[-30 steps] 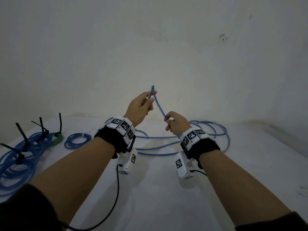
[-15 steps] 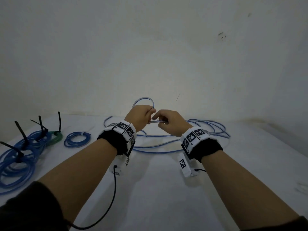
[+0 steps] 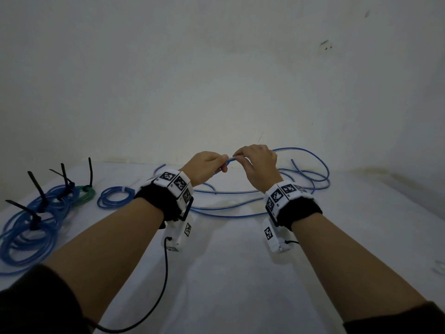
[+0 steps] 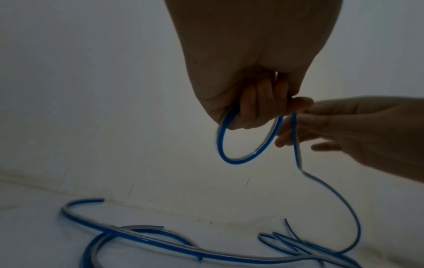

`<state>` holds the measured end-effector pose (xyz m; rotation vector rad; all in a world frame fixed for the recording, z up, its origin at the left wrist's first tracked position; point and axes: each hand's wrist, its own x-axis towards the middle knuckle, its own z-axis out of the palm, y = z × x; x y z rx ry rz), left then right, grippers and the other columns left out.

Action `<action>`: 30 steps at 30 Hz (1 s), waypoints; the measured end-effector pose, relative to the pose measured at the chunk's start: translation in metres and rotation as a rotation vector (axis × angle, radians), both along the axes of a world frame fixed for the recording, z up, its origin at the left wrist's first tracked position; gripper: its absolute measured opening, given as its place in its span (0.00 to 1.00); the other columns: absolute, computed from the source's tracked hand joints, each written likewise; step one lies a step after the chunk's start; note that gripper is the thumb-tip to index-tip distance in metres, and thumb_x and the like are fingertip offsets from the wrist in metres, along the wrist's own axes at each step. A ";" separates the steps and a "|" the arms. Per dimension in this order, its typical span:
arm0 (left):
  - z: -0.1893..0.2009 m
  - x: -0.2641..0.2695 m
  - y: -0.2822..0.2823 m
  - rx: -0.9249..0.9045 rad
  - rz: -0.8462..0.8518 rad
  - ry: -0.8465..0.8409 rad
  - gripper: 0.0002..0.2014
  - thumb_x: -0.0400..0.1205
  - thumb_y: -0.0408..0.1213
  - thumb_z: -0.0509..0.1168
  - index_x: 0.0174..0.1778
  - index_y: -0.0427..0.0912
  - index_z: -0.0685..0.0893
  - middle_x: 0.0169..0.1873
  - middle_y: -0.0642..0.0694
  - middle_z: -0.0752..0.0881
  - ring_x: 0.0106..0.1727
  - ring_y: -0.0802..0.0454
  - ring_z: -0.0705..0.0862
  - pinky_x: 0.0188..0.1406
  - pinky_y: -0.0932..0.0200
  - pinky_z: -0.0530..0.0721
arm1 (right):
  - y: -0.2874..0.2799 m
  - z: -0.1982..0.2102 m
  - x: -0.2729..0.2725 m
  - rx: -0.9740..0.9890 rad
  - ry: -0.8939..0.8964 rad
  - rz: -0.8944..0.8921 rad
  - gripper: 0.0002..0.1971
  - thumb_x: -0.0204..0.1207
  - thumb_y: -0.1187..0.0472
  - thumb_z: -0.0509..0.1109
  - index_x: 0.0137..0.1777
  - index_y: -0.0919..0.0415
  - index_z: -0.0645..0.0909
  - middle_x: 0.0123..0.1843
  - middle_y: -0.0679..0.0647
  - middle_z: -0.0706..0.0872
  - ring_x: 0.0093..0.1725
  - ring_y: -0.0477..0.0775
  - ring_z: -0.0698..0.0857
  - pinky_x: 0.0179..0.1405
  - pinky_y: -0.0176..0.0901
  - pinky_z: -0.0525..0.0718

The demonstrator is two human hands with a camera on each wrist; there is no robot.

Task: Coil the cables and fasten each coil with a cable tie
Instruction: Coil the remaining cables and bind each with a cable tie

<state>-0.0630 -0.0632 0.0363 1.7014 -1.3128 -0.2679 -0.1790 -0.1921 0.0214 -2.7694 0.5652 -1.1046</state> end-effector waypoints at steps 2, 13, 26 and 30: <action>0.001 0.001 0.001 -0.028 -0.018 0.142 0.20 0.86 0.42 0.54 0.28 0.43 0.77 0.20 0.52 0.69 0.19 0.60 0.65 0.22 0.67 0.65 | -0.002 -0.007 0.002 0.122 0.017 0.041 0.21 0.78 0.50 0.51 0.58 0.56 0.82 0.54 0.56 0.85 0.57 0.60 0.79 0.57 0.57 0.73; 0.016 0.010 0.014 -0.115 -0.179 0.651 0.19 0.87 0.41 0.50 0.29 0.44 0.70 0.18 0.55 0.63 0.17 0.60 0.59 0.18 0.67 0.54 | -0.008 -0.024 0.000 0.426 -0.334 -0.017 0.06 0.79 0.66 0.65 0.53 0.67 0.76 0.48 0.63 0.83 0.44 0.58 0.80 0.42 0.41 0.74; 0.016 0.021 0.021 -0.252 -0.155 0.800 0.18 0.85 0.38 0.47 0.31 0.42 0.72 0.18 0.54 0.67 0.17 0.59 0.63 0.17 0.67 0.60 | -0.002 -0.026 0.013 0.422 -0.369 -0.118 0.07 0.80 0.63 0.65 0.48 0.67 0.81 0.41 0.61 0.86 0.40 0.60 0.83 0.40 0.50 0.81; 0.017 0.023 0.024 -0.280 -0.187 0.768 0.17 0.88 0.40 0.49 0.35 0.43 0.74 0.21 0.54 0.71 0.19 0.59 0.67 0.20 0.68 0.66 | -0.005 -0.026 0.024 0.490 -0.382 -0.179 0.05 0.80 0.69 0.63 0.52 0.68 0.77 0.45 0.63 0.85 0.42 0.64 0.85 0.39 0.49 0.81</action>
